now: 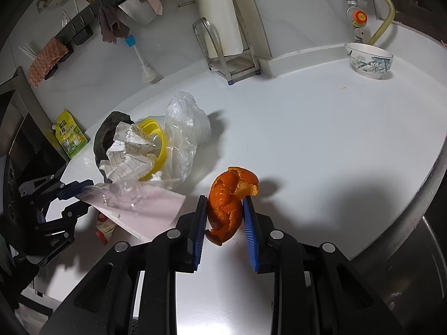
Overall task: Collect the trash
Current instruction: 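Grasp the pink paper strip with the left tool while the right tool holds the peel, then carry the peel and paper strip over the trash bin with both tools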
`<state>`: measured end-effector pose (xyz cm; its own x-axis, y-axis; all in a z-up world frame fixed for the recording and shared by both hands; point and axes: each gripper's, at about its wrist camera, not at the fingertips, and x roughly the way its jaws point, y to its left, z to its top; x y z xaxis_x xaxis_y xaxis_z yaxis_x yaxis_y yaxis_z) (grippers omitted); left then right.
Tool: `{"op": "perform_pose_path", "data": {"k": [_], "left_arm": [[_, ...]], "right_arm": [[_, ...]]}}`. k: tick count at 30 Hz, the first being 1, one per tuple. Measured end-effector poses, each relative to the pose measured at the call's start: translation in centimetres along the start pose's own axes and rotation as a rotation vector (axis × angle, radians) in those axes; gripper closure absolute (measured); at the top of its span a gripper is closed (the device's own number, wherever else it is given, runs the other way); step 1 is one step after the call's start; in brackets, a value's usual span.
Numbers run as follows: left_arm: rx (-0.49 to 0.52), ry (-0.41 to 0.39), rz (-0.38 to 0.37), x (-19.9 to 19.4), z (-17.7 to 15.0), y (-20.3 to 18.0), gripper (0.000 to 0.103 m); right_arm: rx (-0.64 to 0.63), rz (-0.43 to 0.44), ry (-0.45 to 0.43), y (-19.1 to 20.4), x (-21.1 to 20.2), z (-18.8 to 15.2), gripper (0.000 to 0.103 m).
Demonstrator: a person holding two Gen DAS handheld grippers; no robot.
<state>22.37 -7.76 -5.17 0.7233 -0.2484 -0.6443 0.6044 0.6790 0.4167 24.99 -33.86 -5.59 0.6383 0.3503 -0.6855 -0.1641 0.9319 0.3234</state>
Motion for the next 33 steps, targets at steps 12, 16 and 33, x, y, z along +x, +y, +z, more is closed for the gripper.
{"op": "perform_pose_path", "data": {"k": [12,16,33], "left_arm": [[-0.172,-0.030,-0.036,-4.0,-0.1,0.5,0.087],[-0.235,-0.036,-0.050,-5.0,-0.2,0.4,0.088],[-0.413,-0.065,-0.062,-9.6,-1.1,0.4,0.089]], "right_arm": [[0.013,0.001,-0.019,-0.2,-0.4,0.0,0.078],[0.017,0.002,-0.029,-0.1,-0.7,0.0,0.078],[0.060,-0.006,-0.100,-0.3,-4.1,-2.2,0.078]]}}
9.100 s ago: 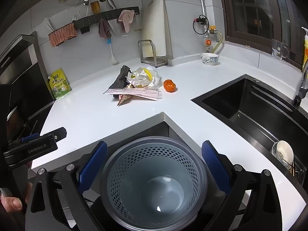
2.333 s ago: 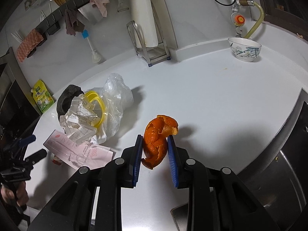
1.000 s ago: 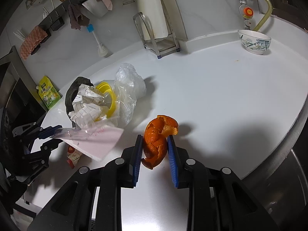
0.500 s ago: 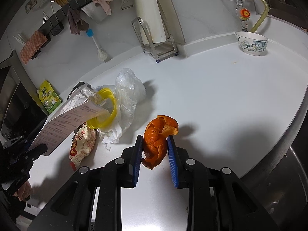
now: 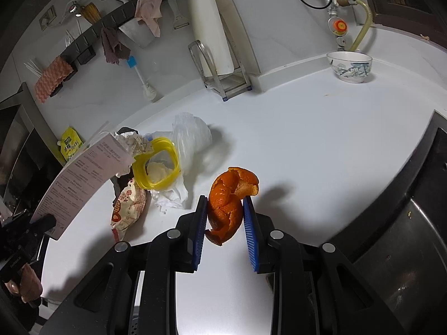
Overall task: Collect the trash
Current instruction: 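Carry the peel and paper strip over the trash bin with both tools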
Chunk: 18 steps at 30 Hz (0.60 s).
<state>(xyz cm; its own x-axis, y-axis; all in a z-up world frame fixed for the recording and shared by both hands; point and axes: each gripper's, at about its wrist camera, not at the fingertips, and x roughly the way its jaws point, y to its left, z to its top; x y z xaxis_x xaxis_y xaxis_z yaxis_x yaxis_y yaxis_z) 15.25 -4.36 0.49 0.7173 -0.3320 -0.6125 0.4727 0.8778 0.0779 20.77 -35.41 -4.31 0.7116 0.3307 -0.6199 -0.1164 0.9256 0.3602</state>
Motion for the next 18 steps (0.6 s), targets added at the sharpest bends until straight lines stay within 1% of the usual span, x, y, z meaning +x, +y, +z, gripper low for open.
{"op": "perform_pose_path", "data": {"k": [10,14,18], "left_arm": [[-0.109,0.002,0.046,-2.8,-1.9,1.0,0.090],[-0.145,0.009,0.068,-4.2,-3.3,1.2,0.091],[-0.170,-0.007,0.069,-6.0,-4.8,0.9,0.091]], "right_arm": [[0.001,-0.009,-0.007,1.4,-2.2,-1.9,0.078],[0.003,-0.007,-0.013,2.7,-3.6,-3.1,0.078],[-0.009,-0.005,-0.020,4.5,-5.2,-4.7,0.078]]}}
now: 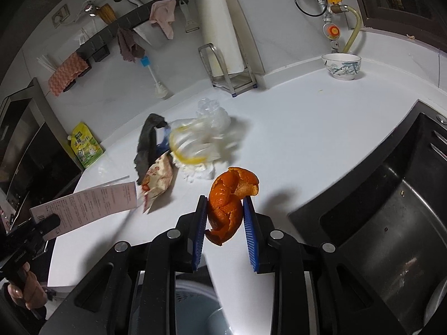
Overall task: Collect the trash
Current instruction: 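Carry the peel and paper strip over the trash bin with both tools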
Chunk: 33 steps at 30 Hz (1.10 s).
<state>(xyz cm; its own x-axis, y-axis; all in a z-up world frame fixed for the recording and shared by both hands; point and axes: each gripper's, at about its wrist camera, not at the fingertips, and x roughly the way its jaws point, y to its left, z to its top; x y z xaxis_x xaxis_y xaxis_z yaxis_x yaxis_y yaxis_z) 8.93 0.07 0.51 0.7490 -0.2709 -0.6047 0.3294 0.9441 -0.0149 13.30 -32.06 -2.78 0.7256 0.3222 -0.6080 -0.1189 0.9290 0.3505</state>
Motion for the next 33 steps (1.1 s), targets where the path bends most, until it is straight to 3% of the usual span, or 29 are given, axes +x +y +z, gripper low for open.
{"op": "perform_pose_path", "data": {"k": [18,25,33], "left_arm": [[-0.023,-0.086,-0.041,-8.2,-4.5,-2.4,0.092],[-0.008,-0.094,-0.068,-10.5,-6.0,-4.8,0.092],[-0.001,-0.042,-0.119,-9.9,-7.5,-8.2,0.092]], "right_arm": [[-0.030,0.001,-0.024,7.4,-7.5,-8.0,0.078],[-0.013,-0.007,-0.008,8.1,-9.3,-11.9,0.078],[0.024,-0.037,0.058,7.0,-9.6,-16.8,0.078]]}}
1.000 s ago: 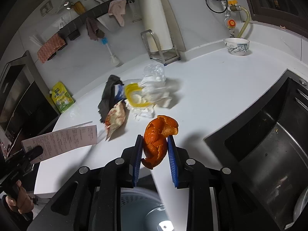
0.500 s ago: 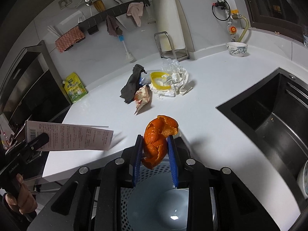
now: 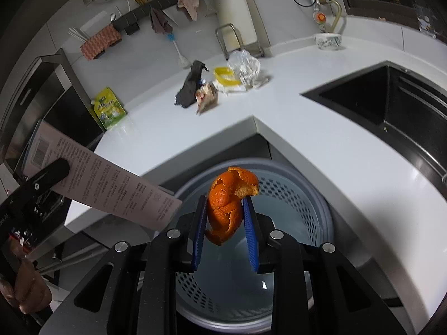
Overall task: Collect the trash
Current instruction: 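Carry the peel and paper strip over the trash bin with both tools, then open both tools to drop the peel and paper strip into the bin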
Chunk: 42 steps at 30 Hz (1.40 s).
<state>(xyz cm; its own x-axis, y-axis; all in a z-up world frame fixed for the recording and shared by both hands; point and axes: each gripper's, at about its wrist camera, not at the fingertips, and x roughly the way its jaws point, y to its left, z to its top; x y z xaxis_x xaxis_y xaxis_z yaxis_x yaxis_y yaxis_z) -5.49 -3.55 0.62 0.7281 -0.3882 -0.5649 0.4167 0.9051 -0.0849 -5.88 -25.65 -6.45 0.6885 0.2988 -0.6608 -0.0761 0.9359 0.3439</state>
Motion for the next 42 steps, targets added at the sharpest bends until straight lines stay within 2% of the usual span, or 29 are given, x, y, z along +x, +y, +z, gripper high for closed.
{"op": "perform_pose_path", "data": {"k": [12,22,32,34,36,38,39,40,42], "left_arm": [[-0.011,0.104,-0.027,5.0,-2.7,-2.4,0.092],[-0.033,0.185,-0.024,7.7,-4.7,-2.6,0.092],[-0.073,0.238,-0.013,9.1,-5.5,-1.7,0.091],[-0.082,0.245,-0.013,9.2,-5.6,-1.5,0.091],[-0.087,0.255,-0.002,9.4,-5.8,-1.3,0.090],[-0.097,0.271,0.013,9.7,-6.0,-1.0,0.082],[-0.104,0.277,0.014,9.8,-6.1,-0.8,0.072],[-0.115,0.280,0.020,9.9,-6.2,-0.6,0.066],[-0.130,0.269,0.033,9.7,-6.4,-0.2,0.036]], "right_arm": [[0.038,-0.029,0.084,-1.7,2.1,-3.2,0.078],[0.026,-0.050,0.128,-1.7,3.7,-3.9,0.078],[0.021,-0.063,0.132,-1.6,4.0,-3.9,0.078],[0.017,-0.070,0.125,-1.5,3.8,-3.9,0.076],[0.018,-0.078,0.118,-1.6,3.7,-3.9,0.066],[0.024,-0.079,0.108,-1.7,3.4,-3.9,0.057],[0.025,-0.081,0.105,-1.8,3.4,-3.8,0.057],[0.026,-0.085,0.103,-1.8,3.3,-3.8,0.057],[0.031,-0.087,0.101,-2.0,3.2,-3.8,0.057]]}}
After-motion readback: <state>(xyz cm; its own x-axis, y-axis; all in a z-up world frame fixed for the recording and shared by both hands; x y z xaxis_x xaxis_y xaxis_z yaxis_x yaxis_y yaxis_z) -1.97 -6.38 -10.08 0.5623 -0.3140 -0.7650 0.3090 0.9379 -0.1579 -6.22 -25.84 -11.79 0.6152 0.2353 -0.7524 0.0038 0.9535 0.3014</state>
